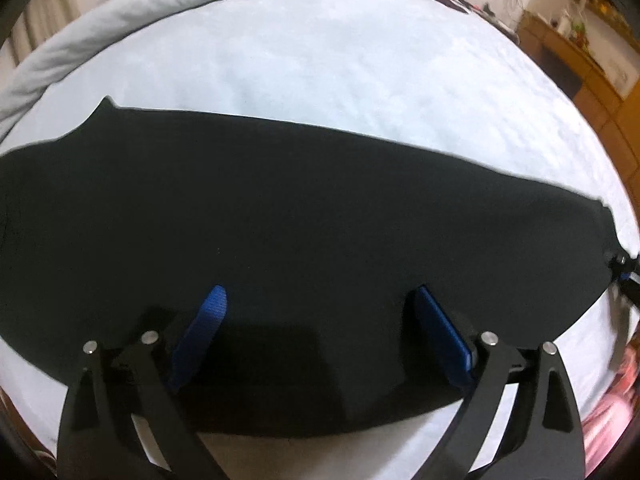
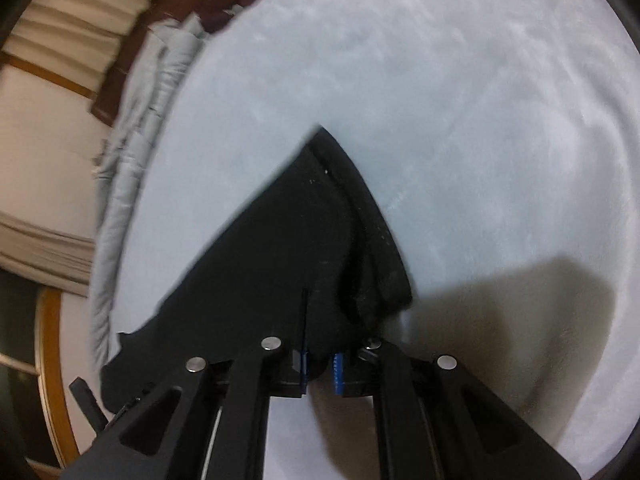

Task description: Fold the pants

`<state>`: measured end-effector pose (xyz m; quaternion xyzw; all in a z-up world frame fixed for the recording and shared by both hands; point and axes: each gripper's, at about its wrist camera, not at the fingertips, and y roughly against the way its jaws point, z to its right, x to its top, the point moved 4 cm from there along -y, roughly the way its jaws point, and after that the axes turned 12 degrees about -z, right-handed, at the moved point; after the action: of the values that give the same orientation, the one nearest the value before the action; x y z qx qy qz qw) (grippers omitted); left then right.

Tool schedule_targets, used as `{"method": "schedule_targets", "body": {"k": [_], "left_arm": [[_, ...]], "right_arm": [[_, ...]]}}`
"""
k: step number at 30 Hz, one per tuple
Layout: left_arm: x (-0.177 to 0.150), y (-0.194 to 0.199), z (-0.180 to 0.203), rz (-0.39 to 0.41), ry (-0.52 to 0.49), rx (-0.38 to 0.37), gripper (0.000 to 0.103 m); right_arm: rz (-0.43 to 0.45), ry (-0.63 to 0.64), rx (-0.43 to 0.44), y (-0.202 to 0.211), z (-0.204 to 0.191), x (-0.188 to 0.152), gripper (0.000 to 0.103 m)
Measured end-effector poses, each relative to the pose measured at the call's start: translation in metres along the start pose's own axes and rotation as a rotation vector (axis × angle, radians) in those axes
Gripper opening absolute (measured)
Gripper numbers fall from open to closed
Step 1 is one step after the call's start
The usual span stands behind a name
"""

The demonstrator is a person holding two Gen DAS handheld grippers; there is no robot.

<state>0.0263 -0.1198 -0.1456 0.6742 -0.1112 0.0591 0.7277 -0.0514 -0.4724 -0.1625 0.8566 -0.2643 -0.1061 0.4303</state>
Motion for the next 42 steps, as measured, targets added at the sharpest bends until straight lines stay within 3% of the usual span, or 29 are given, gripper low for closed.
{"method": "schedule_targets", "body": {"k": [2, 7, 15, 20, 23, 27, 36, 42], "left_arm": [[0.0, 0.003, 0.004, 0.009, -0.019, 0.009, 0.096], [0.003, 0.023, -0.026, 0.023, 0.075, -0.136, 0.096], [0.014, 0.047, -0.092, 0.125, 0.163, -0.075, 0.096], [0.021, 0.048, -0.126, 0.085, 0.285, -0.103, 0.096], [0.013, 0.052, -0.16, 0.104, 0.406, -0.15, 0.096], [0.012, 0.059, -0.185, 0.143, 0.5, -0.149, 0.096], [0.014, 0.06, -0.177, 0.124, 0.437, -0.104, 0.096], [0.011, 0.06, -0.183, 0.13, 0.464, -0.111, 0.096]], "right_arm": [[0.012, 0.009, -0.025, 0.005, -0.006, 0.0, 0.009], [0.098, 0.144, -0.165, 0.029, -0.051, -0.014, 0.009], [0.196, 0.377, -0.218, 0.03, -0.171, -0.054, 0.009], [0.173, 0.519, -0.267, -0.006, -0.245, -0.087, 0.009], [0.144, 0.608, -0.287, -0.034, -0.283, -0.107, 0.009], [0.084, 0.688, -0.318, -0.073, -0.311, -0.13, 0.009], [-0.06, 0.76, -0.336, -0.136, -0.324, -0.174, 0.01], [-0.128, 0.782, -0.186, -0.165, -0.351, -0.196, 0.01]]}}
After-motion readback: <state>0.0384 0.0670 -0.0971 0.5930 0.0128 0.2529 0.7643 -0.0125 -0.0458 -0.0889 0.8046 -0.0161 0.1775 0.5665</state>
